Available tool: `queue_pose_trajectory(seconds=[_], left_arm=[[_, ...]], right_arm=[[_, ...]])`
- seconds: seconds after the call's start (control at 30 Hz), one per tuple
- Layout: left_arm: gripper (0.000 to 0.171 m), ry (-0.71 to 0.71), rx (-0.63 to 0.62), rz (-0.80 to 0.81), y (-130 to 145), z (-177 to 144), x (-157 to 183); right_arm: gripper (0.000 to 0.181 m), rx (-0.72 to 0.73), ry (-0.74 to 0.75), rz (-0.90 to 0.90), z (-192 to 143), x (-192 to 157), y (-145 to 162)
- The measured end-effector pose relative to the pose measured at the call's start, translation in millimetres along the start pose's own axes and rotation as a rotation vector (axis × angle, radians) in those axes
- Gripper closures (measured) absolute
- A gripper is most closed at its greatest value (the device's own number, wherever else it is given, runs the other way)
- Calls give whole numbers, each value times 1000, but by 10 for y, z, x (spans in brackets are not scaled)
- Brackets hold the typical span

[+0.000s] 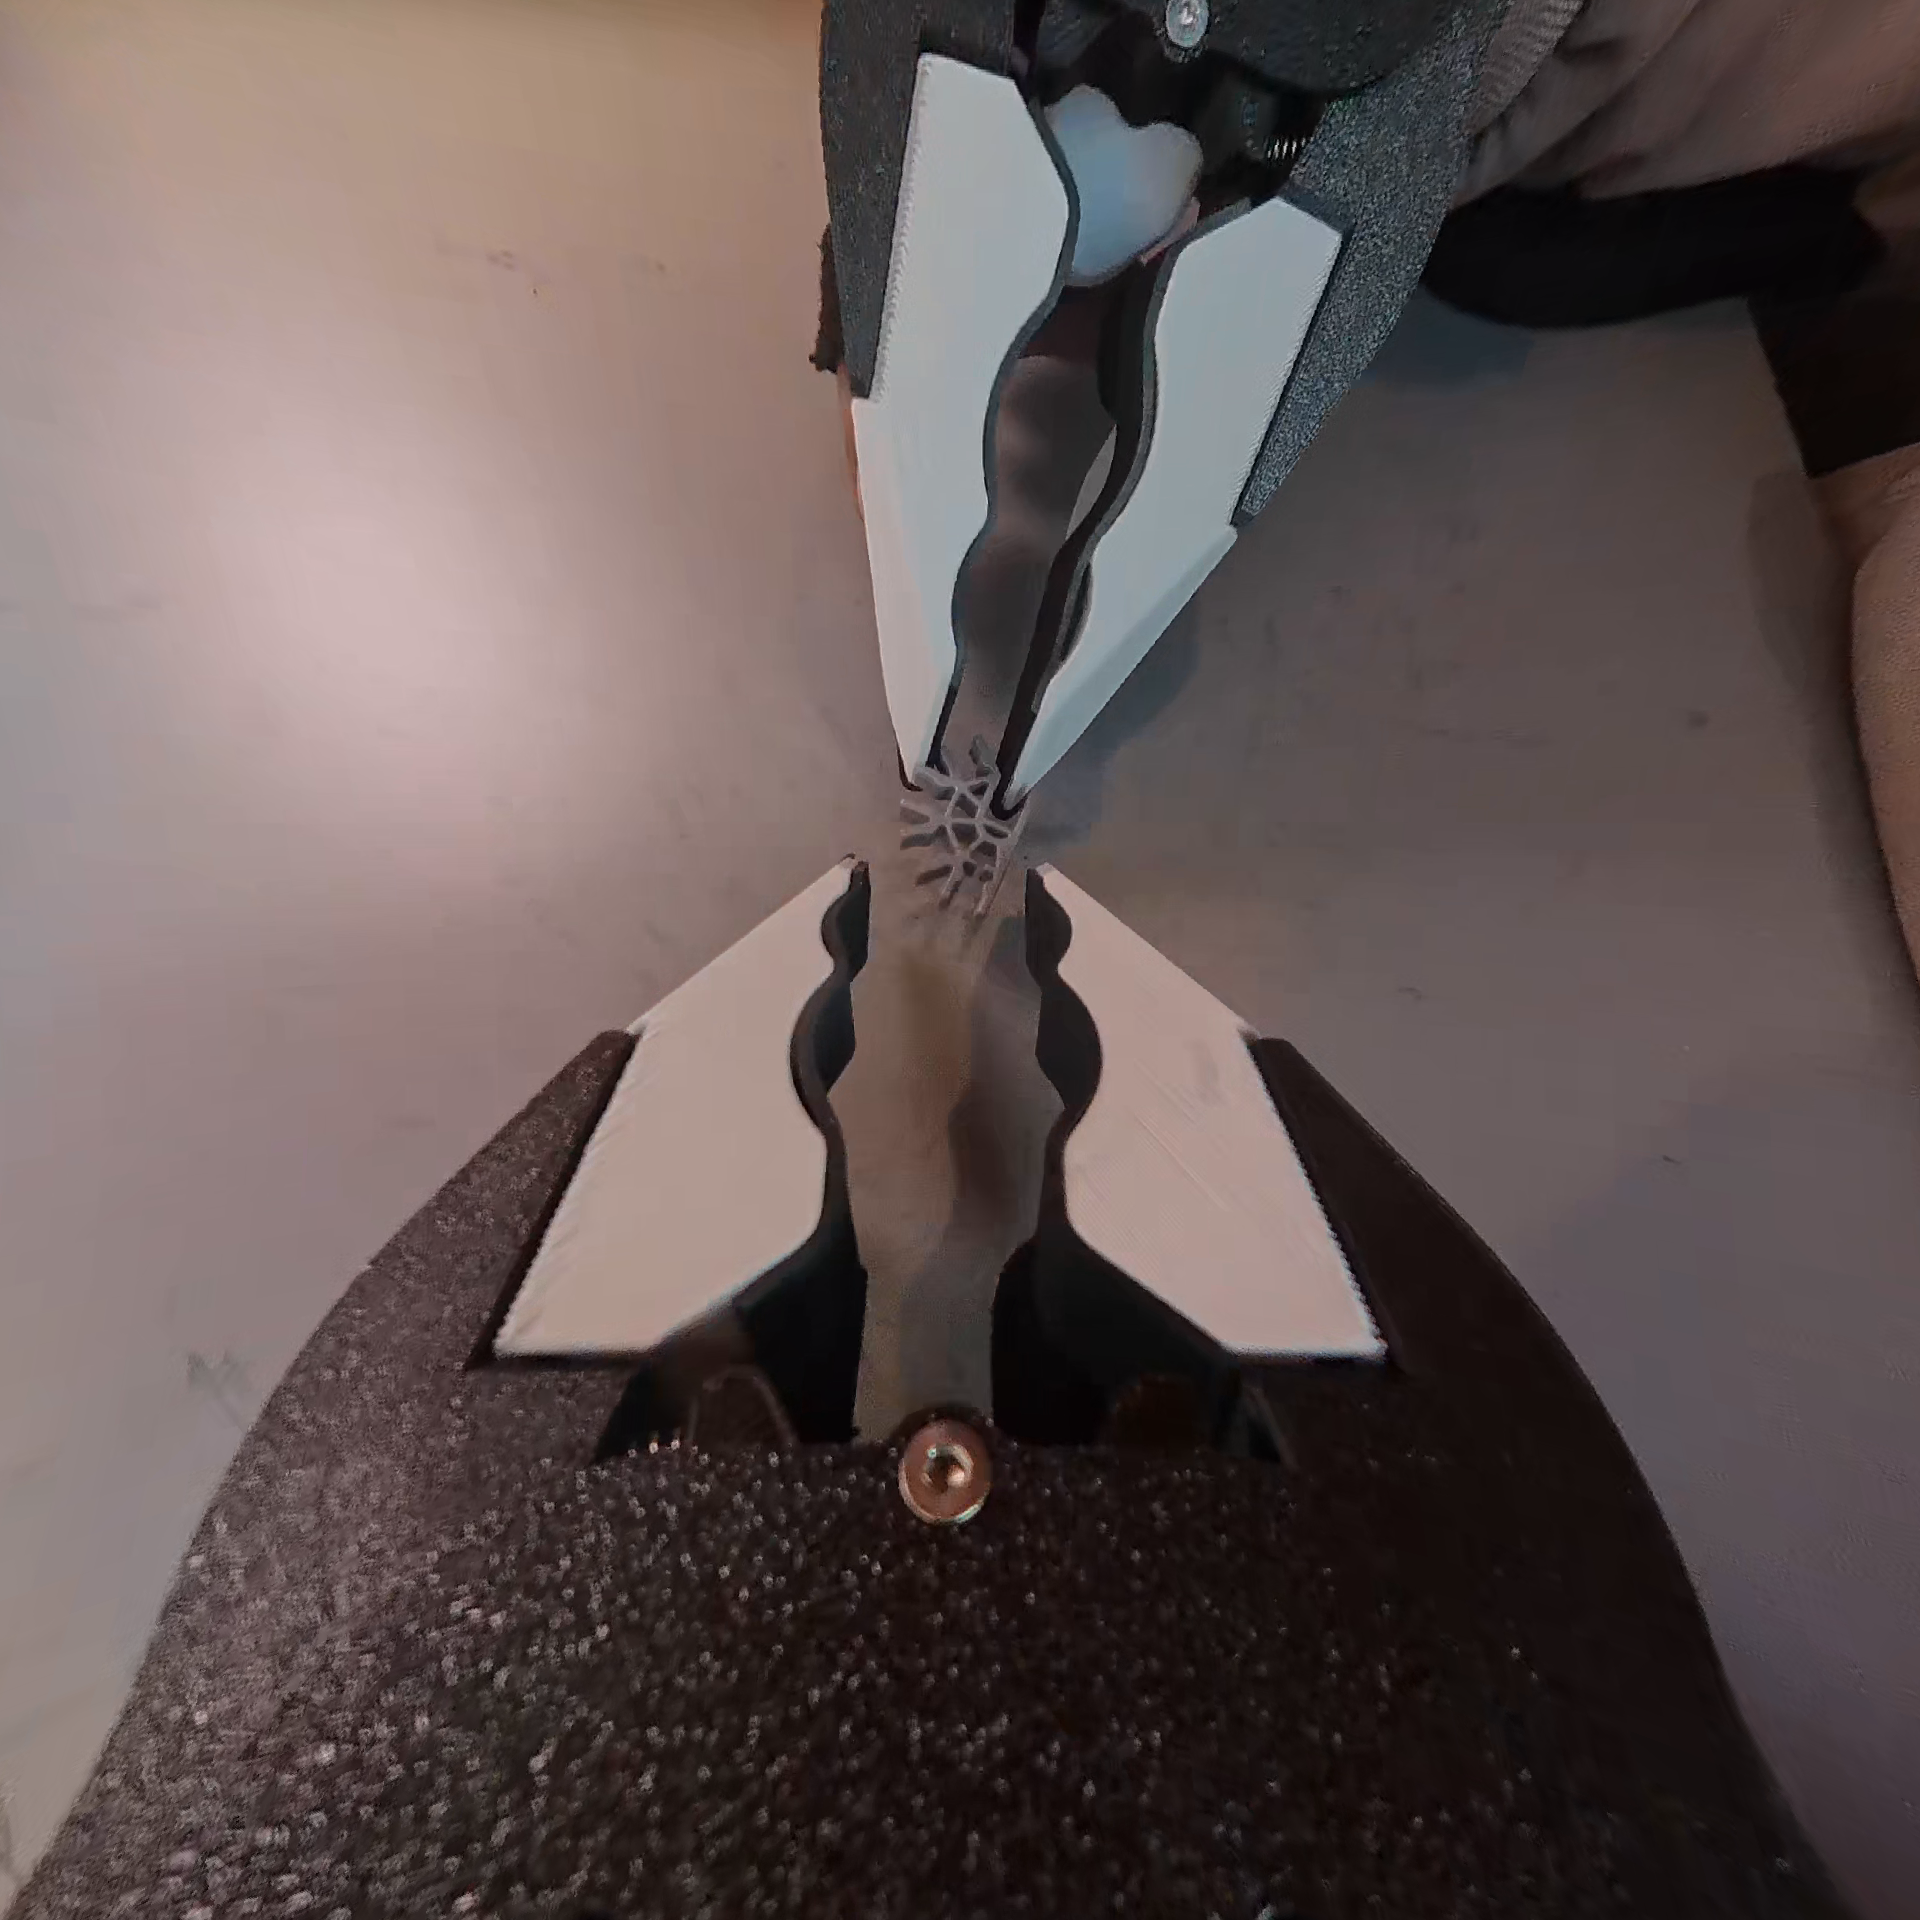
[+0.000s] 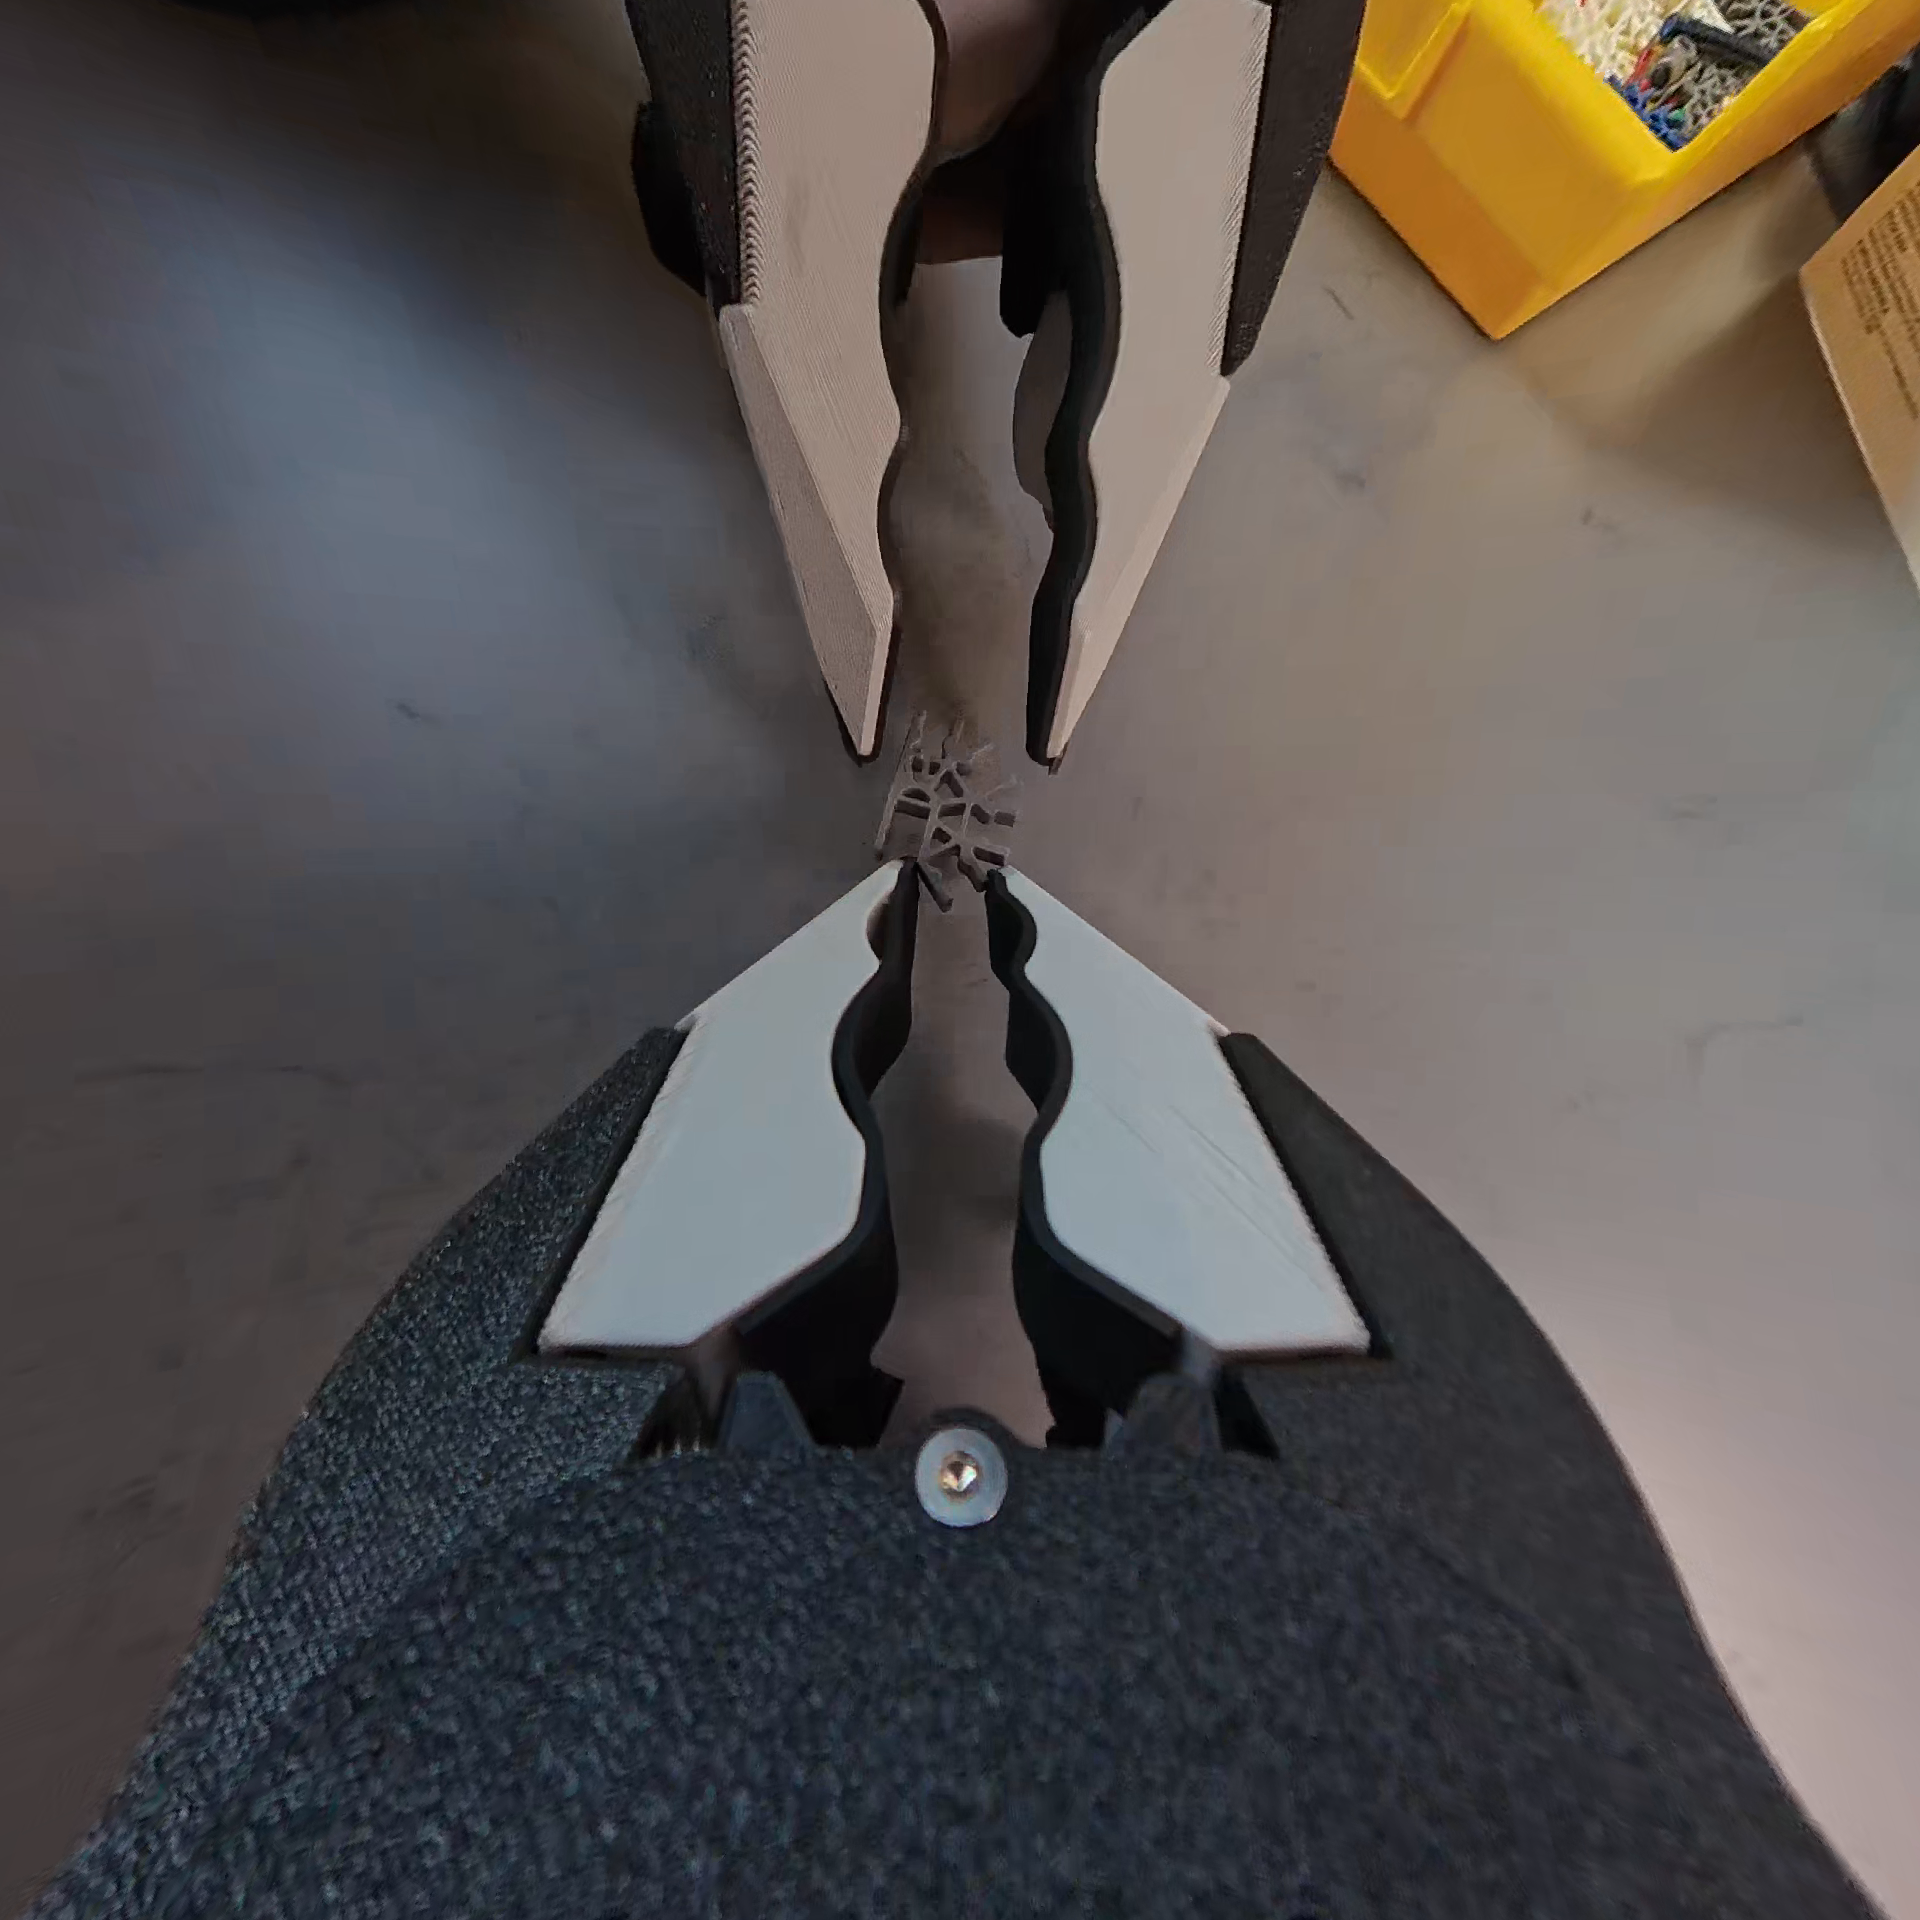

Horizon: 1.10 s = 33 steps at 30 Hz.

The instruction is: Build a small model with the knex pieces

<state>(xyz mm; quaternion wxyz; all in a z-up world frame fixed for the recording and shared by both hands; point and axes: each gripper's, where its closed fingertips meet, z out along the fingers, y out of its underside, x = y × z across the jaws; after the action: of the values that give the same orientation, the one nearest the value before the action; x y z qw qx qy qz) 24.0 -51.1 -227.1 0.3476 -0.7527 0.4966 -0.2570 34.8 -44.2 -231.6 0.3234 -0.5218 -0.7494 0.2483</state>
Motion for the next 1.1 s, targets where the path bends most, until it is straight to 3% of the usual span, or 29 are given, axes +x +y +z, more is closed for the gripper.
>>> queue_pose_trajectory(seconds=[0.2, 0.37, 0.53, 0.77, 0.93, 1.1], left_arm=[[150, -23, -43, -21, 62, 93, -19], [152, -31, -39, -7, 64, 89, -28], [152, -121, -5, -32, 29, -12, -212], [144, -263, 380, -155, -430, -529, -568], [110, -355, 652, -186, -689, -981, -716], [80, -423, 728, -178, -765, -1182, -776]], right_arm=[[159, -7, 29, -1, -5, 45, 24], [159, 63, 11, 43, -101, 60, -56], [159, 41, 6, 29, -64, 25, -30], [142, 187, 133, 111, -234, 318, -201], [140, 342, 224, 178, -446, 548, -342], [130, 426, 256, 252, -572, 678, -386]])
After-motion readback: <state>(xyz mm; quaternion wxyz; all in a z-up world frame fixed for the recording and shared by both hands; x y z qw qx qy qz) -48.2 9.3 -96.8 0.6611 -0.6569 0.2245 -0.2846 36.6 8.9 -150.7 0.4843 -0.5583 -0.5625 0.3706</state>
